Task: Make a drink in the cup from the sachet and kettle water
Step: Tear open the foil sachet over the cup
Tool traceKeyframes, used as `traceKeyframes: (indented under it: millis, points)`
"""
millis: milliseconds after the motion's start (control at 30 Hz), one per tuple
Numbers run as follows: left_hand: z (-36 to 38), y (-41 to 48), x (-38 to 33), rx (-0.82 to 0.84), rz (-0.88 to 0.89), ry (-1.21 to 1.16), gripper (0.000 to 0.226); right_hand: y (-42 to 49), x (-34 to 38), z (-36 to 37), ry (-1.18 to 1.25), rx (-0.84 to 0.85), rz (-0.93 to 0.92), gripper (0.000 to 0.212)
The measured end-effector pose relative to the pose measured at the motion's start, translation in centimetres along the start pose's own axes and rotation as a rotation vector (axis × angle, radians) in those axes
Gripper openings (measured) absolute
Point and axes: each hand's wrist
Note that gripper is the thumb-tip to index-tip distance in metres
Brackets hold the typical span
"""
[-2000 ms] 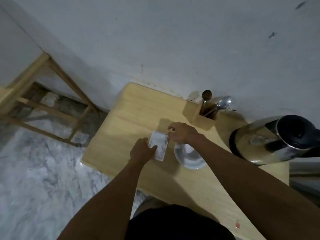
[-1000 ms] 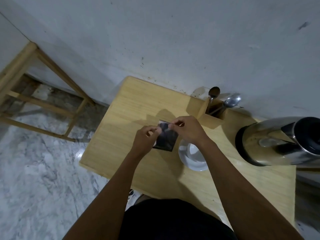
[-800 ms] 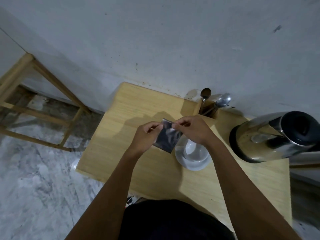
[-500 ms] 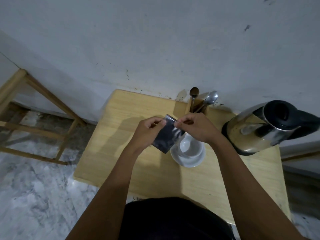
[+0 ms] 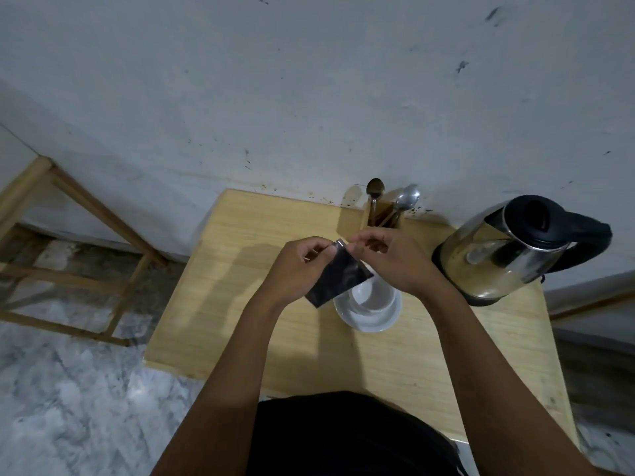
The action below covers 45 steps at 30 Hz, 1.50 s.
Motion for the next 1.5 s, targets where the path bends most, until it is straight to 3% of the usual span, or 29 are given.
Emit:
traceKeyframes:
  millis: [400, 633, 900, 1133, 1300, 1500]
  points:
    - [-0.3, -0.5, -1.5, 0.071, 0.119, 0.211, 0.019, 1.1, 2.0, -2.0, -0.309, 0.189, -0.108, 0.016]
    - [0.2, -0.8, -1.6, 0.016, 0.148, 0.184, 0.020, 1.7, 3.4, -2.7, -0.442, 0.266, -0.165, 0.004]
    - [0.0, -1.3, -1.9, -0.011, 0.126, 0.073, 0.021, 1.6, 4.2, -2.1, -0.438, 0.237, -0.216, 0.005]
    - [0.1, -1.1, -1.7, -0.010, 0.026, -0.151, 0.023, 0.6, 3.8, -0.8, -0.546, 0.103, -0.452, 0.007]
    - [0.2, -1.1, -1.9, 0.001, 0.047, -0.134, 0.024, 0.1, 3.1, -0.4, -0.663, 0.011, -0.541, 0.004]
    - [-0.1, -1.2, -1.8, 0.014, 0.089, -0.027, 0.022, 0.1, 3.2, -1.0, -0.451, 0.105, -0.279, 0.007]
Point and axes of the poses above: each hand's wrist, its own y-axis towards the middle knuckle, its own z-axis out of the palm, x = y × z, and after that the axes turned 13 degrees about -z, right-handed
